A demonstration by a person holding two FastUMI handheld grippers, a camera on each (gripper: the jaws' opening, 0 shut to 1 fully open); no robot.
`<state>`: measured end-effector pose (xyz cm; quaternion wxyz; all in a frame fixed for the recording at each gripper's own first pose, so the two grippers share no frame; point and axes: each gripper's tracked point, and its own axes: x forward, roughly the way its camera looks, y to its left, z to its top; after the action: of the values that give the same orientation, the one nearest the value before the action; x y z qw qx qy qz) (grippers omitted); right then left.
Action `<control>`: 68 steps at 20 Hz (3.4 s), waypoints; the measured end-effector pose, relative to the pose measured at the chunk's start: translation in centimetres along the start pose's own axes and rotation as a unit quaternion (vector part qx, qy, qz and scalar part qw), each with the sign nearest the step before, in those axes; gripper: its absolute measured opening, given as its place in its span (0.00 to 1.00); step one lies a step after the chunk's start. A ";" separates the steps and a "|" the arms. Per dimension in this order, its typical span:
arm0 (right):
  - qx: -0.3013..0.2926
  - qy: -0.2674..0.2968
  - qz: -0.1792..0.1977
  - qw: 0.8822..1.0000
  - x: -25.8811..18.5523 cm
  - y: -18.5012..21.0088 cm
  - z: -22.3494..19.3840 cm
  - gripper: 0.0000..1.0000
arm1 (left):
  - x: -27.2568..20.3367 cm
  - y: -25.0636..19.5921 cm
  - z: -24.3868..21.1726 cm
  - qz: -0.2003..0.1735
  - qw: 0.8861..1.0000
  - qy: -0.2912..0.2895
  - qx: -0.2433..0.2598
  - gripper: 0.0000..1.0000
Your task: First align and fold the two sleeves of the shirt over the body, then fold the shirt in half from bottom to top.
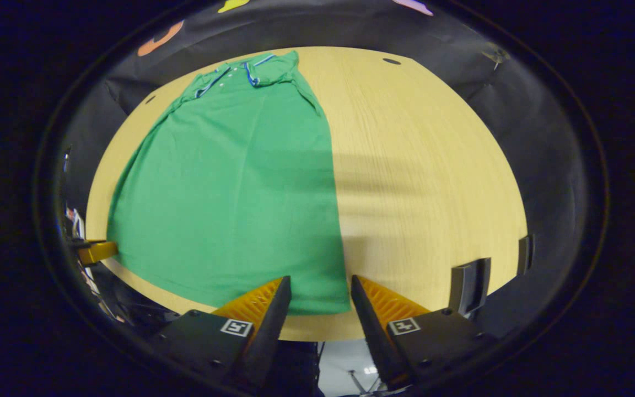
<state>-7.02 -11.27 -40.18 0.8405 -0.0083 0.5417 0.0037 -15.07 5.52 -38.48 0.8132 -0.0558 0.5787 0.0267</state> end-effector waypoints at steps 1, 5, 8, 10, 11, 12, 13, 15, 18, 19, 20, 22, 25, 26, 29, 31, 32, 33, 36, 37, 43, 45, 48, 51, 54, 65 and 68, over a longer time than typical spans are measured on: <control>-0.006 0.005 0.001 1.000 0.1 0.2 0.0 0.68 | -0.1 0.0 0.2 0.000 1.000 0.007 -0.004 0.84; -0.003 0.021 -0.003 1.000 0.2 0.3 0.0 0.62 | -0.5 -0.9 1.5 -0.003 0.999 0.037 0.000 0.83; -0.003 0.035 -0.004 0.999 0.2 0.4 0.1 0.62 | -0.9 -1.6 2.8 -0.007 0.998 0.054 0.009 0.80; -0.002 0.046 -0.004 0.999 0.3 0.4 0.2 0.43 | 0.0 -1.4 3.2 -0.012 0.998 0.066 0.015 0.70; 0.000 0.049 -0.005 0.999 0.3 0.4 0.3 0.31 | 0.5 -1.3 1.9 -0.014 0.997 0.070 0.016 0.64; -0.004 0.052 -0.005 0.999 0.3 0.5 0.4 0.28 | -1.2 -1.3 3.2 -0.015 0.997 0.073 0.016 0.63; -0.013 0.055 -0.005 0.998 0.3 0.6 0.3 0.31 | -0.6 -1.7 3.8 -0.016 0.997 0.076 0.017 0.58; -0.036 0.052 -0.003 0.998 0.4 0.8 0.5 0.31 | -0.8 -1.5 3.7 -0.017 0.996 0.082 0.019 0.53; -0.033 0.053 0.002 0.998 0.6 1.1 0.7 0.20 | -0.7 -1.6 3.7 -0.019 0.995 0.095 0.025 0.49; -0.026 0.052 0.002 0.998 0.4 1.2 0.9 0.08 | -0.6 -1.8 3.8 -0.020 0.995 0.094 0.029 0.46; -0.025 0.053 0.003 0.998 0.4 1.2 1.0 0.09 | -0.7 -1.9 3.8 -0.021 0.995 0.093 0.033 0.44; -0.020 0.047 0.005 0.999 0.3 1.4 1.2 0.08 | -0.6 -2.1 3.9 -0.022 0.995 0.087 0.031 0.35; -0.042 0.033 0.009 0.999 0.2 1.8 0.6 0.05 | -0.8 -2.8 3.8 -0.030 0.997 0.076 0.017 0.13; -0.048 0.032 0.010 0.998 0.0 1.8 0.4 0.05 | -0.7 -2.9 3.9 -0.029 0.997 0.071 0.021 0.09; -0.042 0.030 0.019 0.998 -0.5 1.9 -0.3 0.08 | -0.9 -2.9 3.8 -0.031 0.997 0.053 0.055 0.04; -0.033 0.024 0.023 0.999 -1.1 1.7 -0.1 0.06 | -1.3 -2.7 3.9 -0.023 0.997 0.041 0.067 0.04; -0.029 0.021 0.024 0.999 -1.5 1.5 0.2 0.08 | -1.7 -2.7 4.1 -0.020 0.997 0.033 0.070 0.03; -0.026 0.017 0.026 0.999 -2.0 1.5 0.5 0.08 | -2.2 -2.9 4.4 -0.024 0.997 0.025 0.067 0.04; -0.018 -0.006 0.029 0.999 -3.9 1.2 2.4 0.08 | -4.0 -3.5 6.2 -0.038 0.998 -0.006 0.054 0.03; -0.020 -0.013 0.030 0.999 -4.5 1.1 3.0 0.05 | -4.6 -3.5 6.9 -0.038 0.998 -0.017 0.054 0.03; -0.036 -0.061 0.024 0.997 -8.0 0.9 9.2 0.09 | -7.9 -3.9 14.0 -0.041 0.994 -0.089 0.055 0.03; -0.040 -0.077 0.022 0.996 -9.0 1.0 12.1 0.08 | -8.7 -4.1 16.9 -0.038 0.991 -0.114 0.059 0.03; -0.042 -0.114 0.001 0.993 -10.5 0.5 18.2 0.09 | -9.2 -4.5 21.3 -0.039 0.987 -0.140 0.064 0.03; -0.030 -0.142 -0.005 0.989 -11.3 0.9 23.9 0.06 | -9.3 -5.0 25.8 -0.042 0.984 -0.159 0.061 0.03; -0.024 -0.161 -0.019 0.986 -11.0 1.1 29.4 0.08 | -8.9 -5.6 31.0 -0.044 0.981 -0.183 0.052 0.03; 0.001 -0.200 -0.040 0.979 -5.5 3.1 44.1 0.08 | -4.0 -4.2 47.4 -0.019 0.973 -0.224 0.059 0.03; -0.015 -0.208 -0.053 0.976 -2.8 4.0 47.1 0.08 | -1.5 -3.7 49.9 -0.005 0.971 -0.226 0.079 0.03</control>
<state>34.67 -6.38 -18.18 0.9337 -0.0490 0.3533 -0.0311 31.66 7.95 -20.63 0.9248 0.0129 0.3801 -0.0110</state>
